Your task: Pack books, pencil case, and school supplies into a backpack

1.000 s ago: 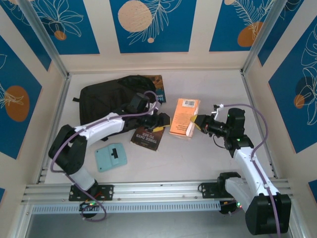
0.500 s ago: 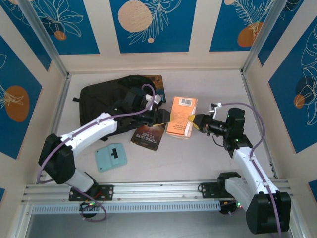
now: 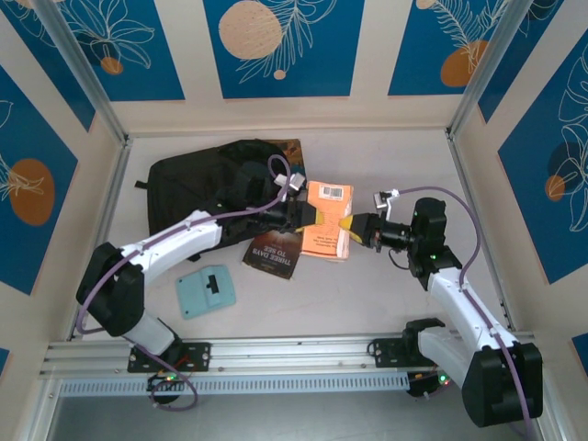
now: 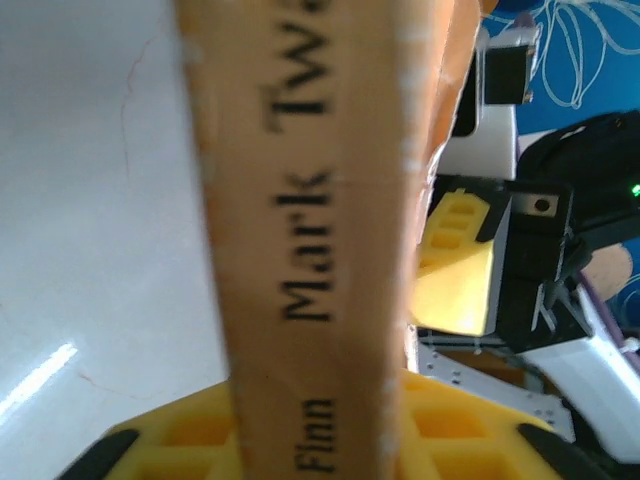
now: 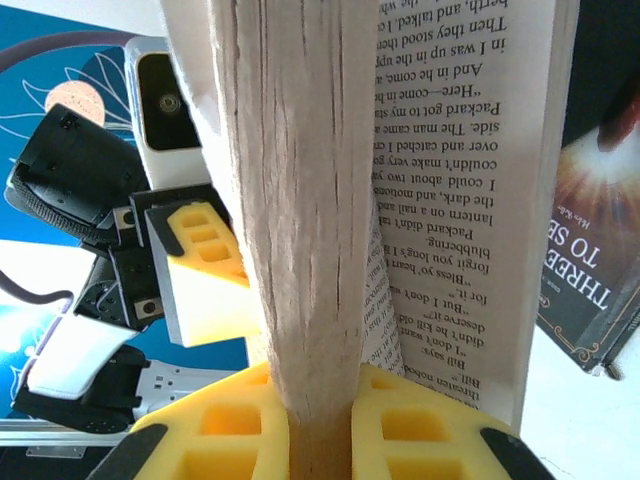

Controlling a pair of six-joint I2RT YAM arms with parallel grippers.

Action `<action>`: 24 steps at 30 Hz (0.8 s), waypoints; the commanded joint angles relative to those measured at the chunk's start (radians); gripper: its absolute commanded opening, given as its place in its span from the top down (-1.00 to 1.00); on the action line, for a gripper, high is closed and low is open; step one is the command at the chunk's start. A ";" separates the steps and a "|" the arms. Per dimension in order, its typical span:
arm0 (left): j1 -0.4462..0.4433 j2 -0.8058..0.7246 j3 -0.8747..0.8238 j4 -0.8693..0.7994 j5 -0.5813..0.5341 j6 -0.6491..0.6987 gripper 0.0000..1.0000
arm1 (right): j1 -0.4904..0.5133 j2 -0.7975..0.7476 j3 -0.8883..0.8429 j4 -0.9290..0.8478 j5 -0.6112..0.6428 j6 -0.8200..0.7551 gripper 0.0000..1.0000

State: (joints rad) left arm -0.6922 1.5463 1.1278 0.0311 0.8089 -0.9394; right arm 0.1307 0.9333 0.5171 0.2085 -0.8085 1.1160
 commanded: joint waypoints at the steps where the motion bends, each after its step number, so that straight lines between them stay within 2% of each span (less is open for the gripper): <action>1: -0.008 -0.015 -0.011 0.139 0.070 -0.039 0.79 | 0.006 -0.008 0.036 -0.025 0.018 -0.026 0.85; 2: -0.008 -0.015 -0.014 0.152 0.072 -0.046 0.88 | 0.006 -0.008 0.040 -0.039 0.026 -0.032 0.59; 3: -0.008 -0.017 -0.015 0.160 0.072 -0.050 0.95 | 0.006 -0.010 0.051 -0.093 0.054 -0.055 0.11; 6: -0.009 -0.035 -0.018 0.165 0.057 -0.052 1.00 | 0.009 -0.032 0.106 -0.321 0.192 -0.169 -0.85; 7: -0.008 -0.042 -0.019 0.170 0.055 -0.053 1.00 | 0.009 -0.039 0.108 -0.337 0.207 -0.182 -0.99; 11: -0.008 -0.067 -0.033 0.231 0.070 -0.087 1.00 | 0.010 -0.035 0.091 -0.271 0.163 -0.163 -0.98; 16: -0.020 -0.084 -0.041 0.305 0.091 -0.126 0.97 | 0.013 0.063 0.043 0.070 -0.013 0.014 -0.98; 19: -0.037 -0.091 -0.038 0.319 0.099 -0.125 0.95 | 0.027 0.122 0.050 0.199 -0.065 0.079 -0.98; 22: -0.044 -0.098 -0.038 0.286 0.088 -0.098 0.95 | 0.055 0.123 0.070 0.252 -0.073 0.093 -1.00; 24: -0.043 -0.098 -0.037 0.241 0.072 -0.066 0.95 | 0.071 0.097 0.085 0.237 -0.061 0.079 -0.89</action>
State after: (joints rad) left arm -0.7246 1.4948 1.0824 0.2459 0.8574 -1.0477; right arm 0.1806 1.0569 0.5777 0.3683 -0.8288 1.1698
